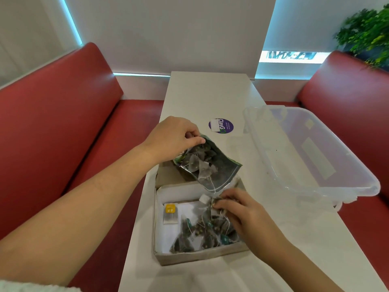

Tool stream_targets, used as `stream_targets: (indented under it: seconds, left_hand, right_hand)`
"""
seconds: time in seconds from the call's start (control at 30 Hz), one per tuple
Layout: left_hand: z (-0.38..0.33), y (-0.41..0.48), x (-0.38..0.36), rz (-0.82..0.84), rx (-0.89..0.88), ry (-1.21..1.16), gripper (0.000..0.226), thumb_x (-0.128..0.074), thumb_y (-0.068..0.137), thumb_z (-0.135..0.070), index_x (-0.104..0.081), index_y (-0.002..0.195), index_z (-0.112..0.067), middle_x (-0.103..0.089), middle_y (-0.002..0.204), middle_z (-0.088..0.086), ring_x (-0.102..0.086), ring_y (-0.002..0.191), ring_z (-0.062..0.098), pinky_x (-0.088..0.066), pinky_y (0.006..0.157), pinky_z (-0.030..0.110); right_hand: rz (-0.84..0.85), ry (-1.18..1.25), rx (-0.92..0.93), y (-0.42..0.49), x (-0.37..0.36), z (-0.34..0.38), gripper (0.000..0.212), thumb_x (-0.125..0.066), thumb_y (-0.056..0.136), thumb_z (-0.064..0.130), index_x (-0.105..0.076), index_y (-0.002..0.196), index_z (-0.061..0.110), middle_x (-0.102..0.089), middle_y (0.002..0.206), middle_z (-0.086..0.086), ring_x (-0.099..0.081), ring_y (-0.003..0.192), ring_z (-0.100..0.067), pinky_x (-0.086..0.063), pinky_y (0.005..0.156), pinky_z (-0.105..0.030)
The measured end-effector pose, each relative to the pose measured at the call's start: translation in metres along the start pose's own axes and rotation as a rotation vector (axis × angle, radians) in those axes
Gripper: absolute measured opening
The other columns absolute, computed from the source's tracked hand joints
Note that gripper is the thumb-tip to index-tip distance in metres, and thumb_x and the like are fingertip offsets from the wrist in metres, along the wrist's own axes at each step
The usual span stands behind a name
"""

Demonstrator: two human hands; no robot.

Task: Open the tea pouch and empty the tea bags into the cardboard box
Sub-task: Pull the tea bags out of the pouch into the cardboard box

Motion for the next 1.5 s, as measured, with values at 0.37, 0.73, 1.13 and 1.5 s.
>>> stream_targets:
  seconds: [0.37,0.73,1.13,1.5]
  left_hand:
    - [0.001,-0.005,-0.003,0.019,-0.003,-0.003,0.021,-0.065,0.084,-0.044,-0.074,0.087,-0.025,-0.066,0.08,-0.011,-0.06,0.076,0.005,-0.051,0.068,0.03]
    - [-0.002,-0.005,-0.003,0.029,0.002,-0.011,0.021,-0.066,0.084,-0.043,-0.074,0.088,-0.025,-0.066,0.081,-0.01,-0.06,0.075,0.004,-0.051,0.068,0.029]
    - [0.002,-0.003,0.0,0.005,0.0,-0.039,0.018,-0.067,0.083,-0.044,-0.073,0.086,-0.027,-0.066,0.079,-0.012,-0.06,0.075,0.004,-0.052,0.073,0.036]
    - [0.0,-0.005,-0.003,0.02,0.005,-0.028,0.018,-0.068,0.082,-0.042,-0.074,0.088,-0.026,-0.067,0.081,-0.01,-0.059,0.074,0.004,-0.051,0.069,0.03]
  right_hand:
    - [-0.104,0.019,-0.081,0.012,0.018,-0.014,0.029,-0.063,0.085,0.003,-0.07,0.106,0.021,-0.064,0.111,0.003,-0.058,0.1,-0.012,-0.048,0.086,-0.021]
    - [0.533,-0.256,-0.174,0.131,-0.077,-0.028,0.071,-0.056,0.086,0.006,-0.026,0.147,0.028,-0.03,0.151,-0.01,-0.036,0.132,-0.033,-0.037,0.108,-0.043]
    - [0.049,0.021,-0.03,0.064,-0.007,-0.004,0.023,-0.06,0.085,-0.001,-0.07,0.1,0.012,-0.06,0.105,-0.002,-0.059,0.093,-0.019,-0.049,0.078,-0.025]
    - [0.31,0.01,-0.087,-0.01,-0.036,-0.019,0.041,-0.058,0.091,0.019,-0.055,0.13,0.029,-0.047,0.141,0.012,-0.041,0.13,-0.008,-0.026,0.109,-0.015]
Point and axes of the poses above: each hand's wrist, its own y-axis towards the middle knuckle, its own x-axis out of the back of the hand, z = x × y, the point moved 8 cm from there along y, towards the middle knuckle
